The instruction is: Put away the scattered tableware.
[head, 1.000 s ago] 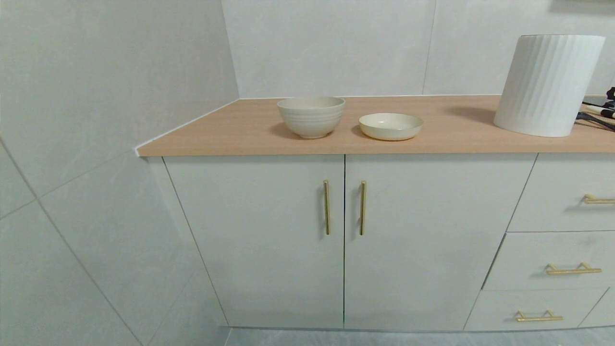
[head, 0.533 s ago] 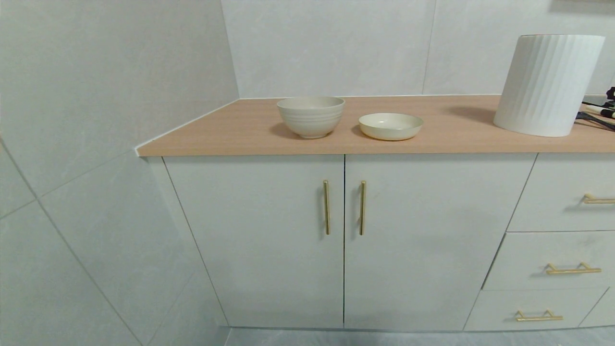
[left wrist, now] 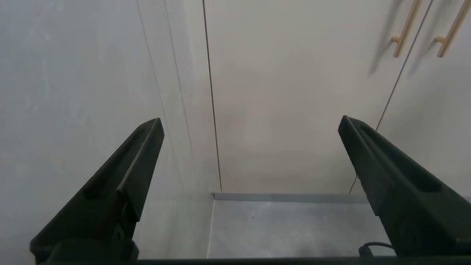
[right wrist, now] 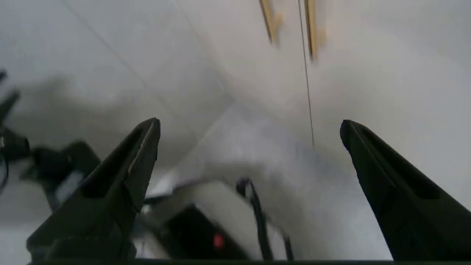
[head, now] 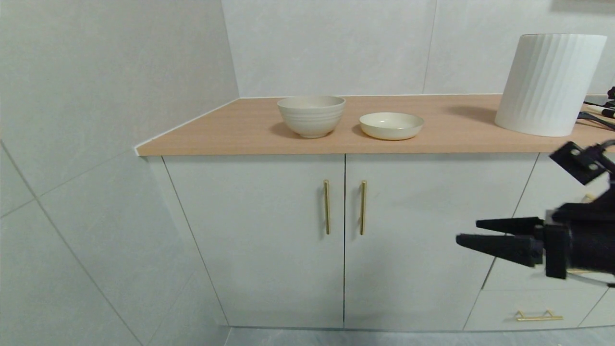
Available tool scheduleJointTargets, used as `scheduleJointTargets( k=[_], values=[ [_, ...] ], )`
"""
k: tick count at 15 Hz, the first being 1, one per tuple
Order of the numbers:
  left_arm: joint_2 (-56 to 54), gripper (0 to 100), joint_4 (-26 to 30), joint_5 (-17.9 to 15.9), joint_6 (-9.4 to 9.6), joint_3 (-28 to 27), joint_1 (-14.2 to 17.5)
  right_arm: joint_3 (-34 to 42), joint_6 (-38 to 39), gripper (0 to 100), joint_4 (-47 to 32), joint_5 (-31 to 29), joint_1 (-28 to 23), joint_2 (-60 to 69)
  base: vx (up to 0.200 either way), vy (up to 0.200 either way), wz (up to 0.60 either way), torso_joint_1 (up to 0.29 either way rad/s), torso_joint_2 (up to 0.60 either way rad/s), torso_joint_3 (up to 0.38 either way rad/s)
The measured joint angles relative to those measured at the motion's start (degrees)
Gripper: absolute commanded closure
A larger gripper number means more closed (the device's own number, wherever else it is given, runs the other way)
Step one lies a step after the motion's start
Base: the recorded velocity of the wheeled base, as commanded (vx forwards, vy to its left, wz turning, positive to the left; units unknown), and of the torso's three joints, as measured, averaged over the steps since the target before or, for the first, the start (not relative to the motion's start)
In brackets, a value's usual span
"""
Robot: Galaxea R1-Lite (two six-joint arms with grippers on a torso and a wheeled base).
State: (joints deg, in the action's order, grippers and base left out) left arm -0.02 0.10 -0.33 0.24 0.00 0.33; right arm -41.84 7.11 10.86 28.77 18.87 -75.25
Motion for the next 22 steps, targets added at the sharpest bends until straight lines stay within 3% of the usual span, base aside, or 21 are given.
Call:
scheduleJointTargets(
  k=[4, 7, 11, 16, 22],
  values=[
    [0.0, 0, 0.0, 0.0, 0.02, 0.0, 0.0, -13.3, 2.2, 0, 0.9, 1.3, 3.2, -14.9, 0.000, 0.000, 0.00, 0.000, 0.00, 0.000],
    [0.0, 0, 0.0, 0.0, 0.02, 0.0, 0.0, -17.9, 2.6, 0, 2.1, 1.6, 5.8, -23.6, 0.000, 0.000, 0.00, 0.000, 0.00, 0.000],
    [0.0, 0, 0.0, 0.0, 0.02, 0.0, 0.0, -19.3, 4.2, 0, 12.9, 1.5, 7.6, -32.1, 0.000, 0.000, 0.00, 0.000, 0.00, 0.000],
    [0.0, 0, 0.0, 0.0, 0.02, 0.0, 0.0, -19.7, 4.5, 0, 15.3, -0.3, 7.9, -37.0, 0.000, 0.000, 0.00, 0.000, 0.00, 0.000],
    [0.0, 0, 0.0, 0.0, 0.02, 0.0, 0.0, -20.1, 6.4, 0, 25.6, -5.5, 7.9, -42.2, 0.000, 0.000, 0.00, 0.000, 0.00, 0.000]
  ],
)
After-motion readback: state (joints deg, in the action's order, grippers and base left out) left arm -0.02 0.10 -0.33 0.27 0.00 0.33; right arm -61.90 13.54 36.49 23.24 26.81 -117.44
